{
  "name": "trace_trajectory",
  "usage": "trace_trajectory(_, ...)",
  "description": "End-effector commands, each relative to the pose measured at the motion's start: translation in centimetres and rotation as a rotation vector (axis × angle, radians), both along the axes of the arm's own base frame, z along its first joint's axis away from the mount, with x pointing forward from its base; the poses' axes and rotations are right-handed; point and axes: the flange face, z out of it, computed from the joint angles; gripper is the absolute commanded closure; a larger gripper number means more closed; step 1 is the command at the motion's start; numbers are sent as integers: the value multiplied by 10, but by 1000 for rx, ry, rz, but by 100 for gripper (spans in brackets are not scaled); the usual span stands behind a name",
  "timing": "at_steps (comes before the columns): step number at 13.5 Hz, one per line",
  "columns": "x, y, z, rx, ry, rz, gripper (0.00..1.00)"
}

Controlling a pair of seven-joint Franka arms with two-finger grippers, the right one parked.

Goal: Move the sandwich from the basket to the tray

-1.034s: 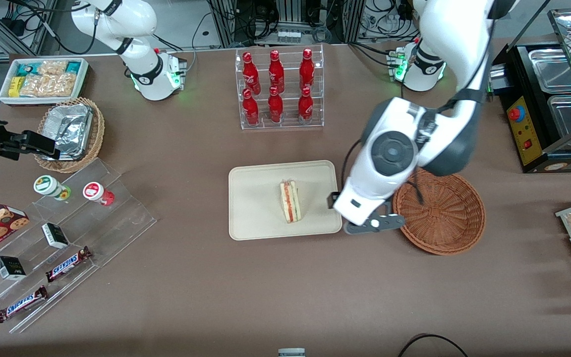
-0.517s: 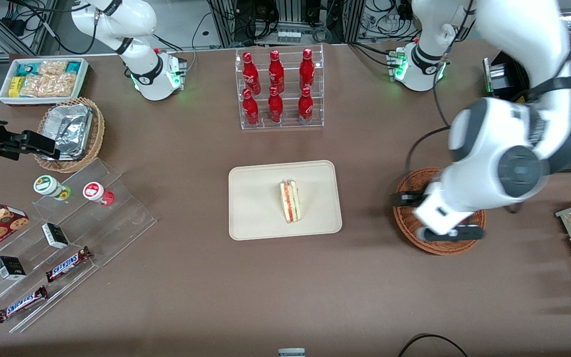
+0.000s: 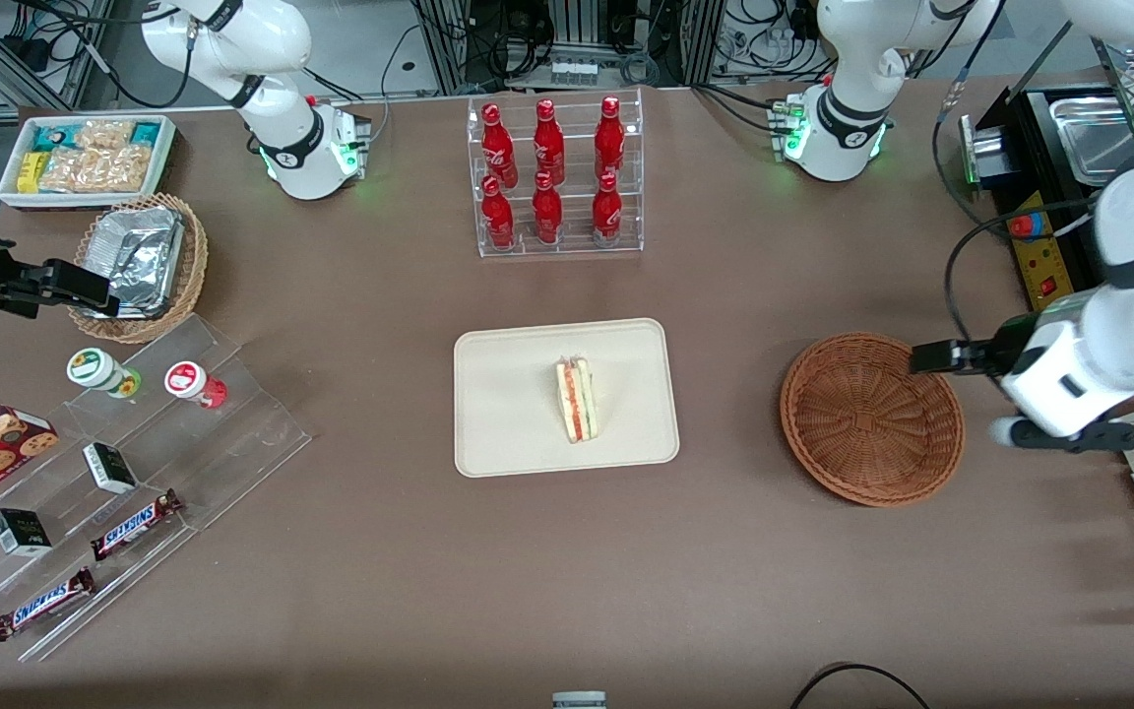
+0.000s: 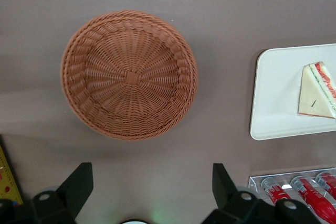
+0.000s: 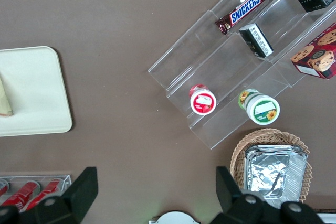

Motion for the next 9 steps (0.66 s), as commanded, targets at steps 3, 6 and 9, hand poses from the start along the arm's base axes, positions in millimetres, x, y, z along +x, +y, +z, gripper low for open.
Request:
trace_trajectory(3,-63,16,39,74,-10,-14,0)
trace_trajectory(6,-90,20,62,77,-4,-10,0)
trace_trajectory(9,-113,37,75,74,17,15,0)
